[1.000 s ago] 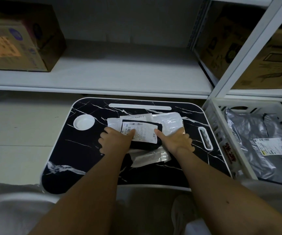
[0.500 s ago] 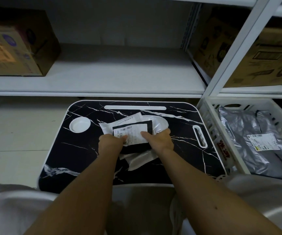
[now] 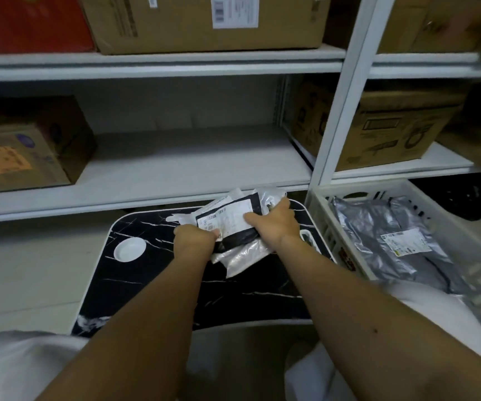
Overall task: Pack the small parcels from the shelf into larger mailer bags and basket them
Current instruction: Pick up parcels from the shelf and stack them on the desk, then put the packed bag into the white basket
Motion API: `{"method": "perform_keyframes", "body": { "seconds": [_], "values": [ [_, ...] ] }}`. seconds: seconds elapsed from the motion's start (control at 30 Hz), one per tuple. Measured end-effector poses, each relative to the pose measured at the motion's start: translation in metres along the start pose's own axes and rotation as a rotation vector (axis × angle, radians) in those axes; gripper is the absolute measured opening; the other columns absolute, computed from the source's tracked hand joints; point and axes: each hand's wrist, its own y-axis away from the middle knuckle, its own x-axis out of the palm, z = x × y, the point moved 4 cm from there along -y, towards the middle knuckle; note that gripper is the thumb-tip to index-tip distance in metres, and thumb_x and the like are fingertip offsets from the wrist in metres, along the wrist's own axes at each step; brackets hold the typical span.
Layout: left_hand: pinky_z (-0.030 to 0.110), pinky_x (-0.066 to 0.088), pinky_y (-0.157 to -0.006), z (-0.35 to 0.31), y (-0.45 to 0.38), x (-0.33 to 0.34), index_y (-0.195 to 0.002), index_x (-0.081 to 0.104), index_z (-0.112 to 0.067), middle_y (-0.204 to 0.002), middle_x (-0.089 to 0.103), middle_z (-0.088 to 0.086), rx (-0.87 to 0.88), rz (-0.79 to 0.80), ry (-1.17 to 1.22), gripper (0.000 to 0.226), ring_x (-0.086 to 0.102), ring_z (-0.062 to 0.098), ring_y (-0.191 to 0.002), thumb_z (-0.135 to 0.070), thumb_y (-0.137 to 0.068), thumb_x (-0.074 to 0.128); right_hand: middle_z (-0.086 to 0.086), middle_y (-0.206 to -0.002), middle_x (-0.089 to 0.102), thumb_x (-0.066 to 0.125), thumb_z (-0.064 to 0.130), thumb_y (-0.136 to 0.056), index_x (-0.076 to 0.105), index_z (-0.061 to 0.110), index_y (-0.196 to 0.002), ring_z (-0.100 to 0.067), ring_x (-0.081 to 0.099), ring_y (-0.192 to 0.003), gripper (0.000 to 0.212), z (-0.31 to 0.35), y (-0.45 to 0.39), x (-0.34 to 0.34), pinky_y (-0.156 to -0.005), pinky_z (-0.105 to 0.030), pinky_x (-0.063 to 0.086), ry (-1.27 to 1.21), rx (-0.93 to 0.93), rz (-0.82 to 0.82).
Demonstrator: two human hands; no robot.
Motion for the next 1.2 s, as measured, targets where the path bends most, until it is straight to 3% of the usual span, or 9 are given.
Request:
{"method": "perform_keyframes", "body": {
  "seconds": [0.17, 0.3, 0.47, 0.67, 0.8, 0.97, 1.1, 1.2],
  "values": [
    [0.032, 0.047, -0.075, -0.077, 0.034, 0.021, -0.12, 0.055, 0.0, -0.114, 0.065, 0.013, 0.141, -0.001, 0.001, 0.065, 0.064, 0.032, -0.1, -0.039, -0.074, 0.079, -0.015, -0.148, 0.034, 0.07, 0.046, -0.078, 0.01, 0.013, -0.153, -0.037, 0.043, -0.129, 0.102, 0.014, -0.003, -0.081, -0.099, -0.04, 0.04, -0.022, -0.045, -0.132],
    [0.031, 0.048, -0.071, -0.125, 0.07, 0.061, -0.119, 0.055, -0.003, -0.111, 0.066, 0.011, 0.223, 0.065, 0.001, 0.064, 0.066, 0.031, -0.094, -0.039, -0.072, 0.08, -0.014, -0.143, 0.038, 0.07, 0.047, -0.077, 0.019, 0.013, -0.15, -0.037, 0.046, -0.124, 0.095, -0.008, -0.009, -0.145, -0.096, -0.04, 0.041, -0.063, -0.02, -0.24],
    [0.036, 0.055, -0.078, -0.167, 0.115, 0.124, -0.116, 0.057, -0.006, -0.108, 0.067, 0.012, 0.289, 0.142, -0.037, 0.063, 0.067, 0.031, -0.091, -0.035, -0.068, 0.083, -0.011, -0.135, 0.049, 0.069, 0.053, -0.065, 0.031, 0.016, -0.144, -0.034, 0.051, -0.117, 0.095, -0.062, -0.009, -0.207, -0.091, -0.04, 0.043, -0.179, 0.061, -0.356],
    [0.032, 0.044, -0.071, -0.182, 0.182, 0.237, -0.131, 0.043, -0.004, -0.118, 0.061, 0.012, 0.363, 0.305, -0.169, 0.059, 0.061, 0.032, -0.104, -0.023, -0.083, 0.072, -0.011, -0.128, 0.051, 0.067, 0.054, -0.061, 0.039, 0.013, -0.137, -0.035, 0.054, -0.11, 0.09, -0.164, -0.001, -0.275, -0.091, -0.043, 0.047, -0.231, 0.251, -0.553],
    [0.036, 0.046, -0.091, -0.165, 0.21, 0.305, -0.146, 0.031, -0.012, -0.134, 0.052, 0.014, 0.462, 0.436, -0.288, 0.06, 0.053, 0.034, -0.118, -0.012, -0.091, 0.053, -0.014, -0.136, 0.043, 0.068, 0.049, -0.07, 0.034, 0.01, -0.141, -0.037, 0.05, -0.116, 0.088, -0.239, 0.013, -0.286, -0.091, -0.044, 0.043, -0.257, 0.493, -0.738],
    [0.039, 0.05, -0.087, -0.15, 0.233, 0.37, -0.147, 0.033, -0.024, -0.131, 0.053, 0.013, 0.518, 0.699, -0.281, 0.062, 0.056, 0.036, -0.115, 0.002, -0.091, 0.039, -0.017, -0.143, 0.03, 0.062, 0.052, -0.079, 0.013, 0.01, -0.151, -0.043, 0.053, -0.112, 0.097, -0.291, 0.016, -0.265, -0.087, -0.045, 0.044, -0.329, 0.77, -0.908],
    [0.033, 0.045, -0.096, -0.138, 0.226, 0.398, -0.137, 0.048, -0.012, -0.135, 0.051, 0.014, 0.636, 0.784, -0.342, 0.057, 0.052, 0.03, -0.118, 0.011, -0.085, 0.042, -0.019, -0.138, 0.03, 0.057, 0.051, -0.085, 0.006, 0.006, -0.151, -0.044, 0.051, -0.111, 0.095, -0.31, 0.006, -0.246, -0.085, -0.046, 0.043, -0.372, 0.896, -0.943],
    [0.028, 0.032, -0.107, -0.131, 0.224, 0.414, -0.144, 0.039, -0.007, -0.148, 0.037, 0.011, 0.709, 0.869, -0.44, 0.061, 0.037, 0.026, -0.134, 0.015, -0.087, 0.036, -0.021, -0.138, 0.029, 0.053, 0.044, -0.092, 0.011, 0.002, -0.149, -0.044, 0.05, -0.112, 0.083, -0.321, 0.0, -0.236, -0.079, -0.041, 0.04, -0.391, 0.991, -0.948]
  ]
}}
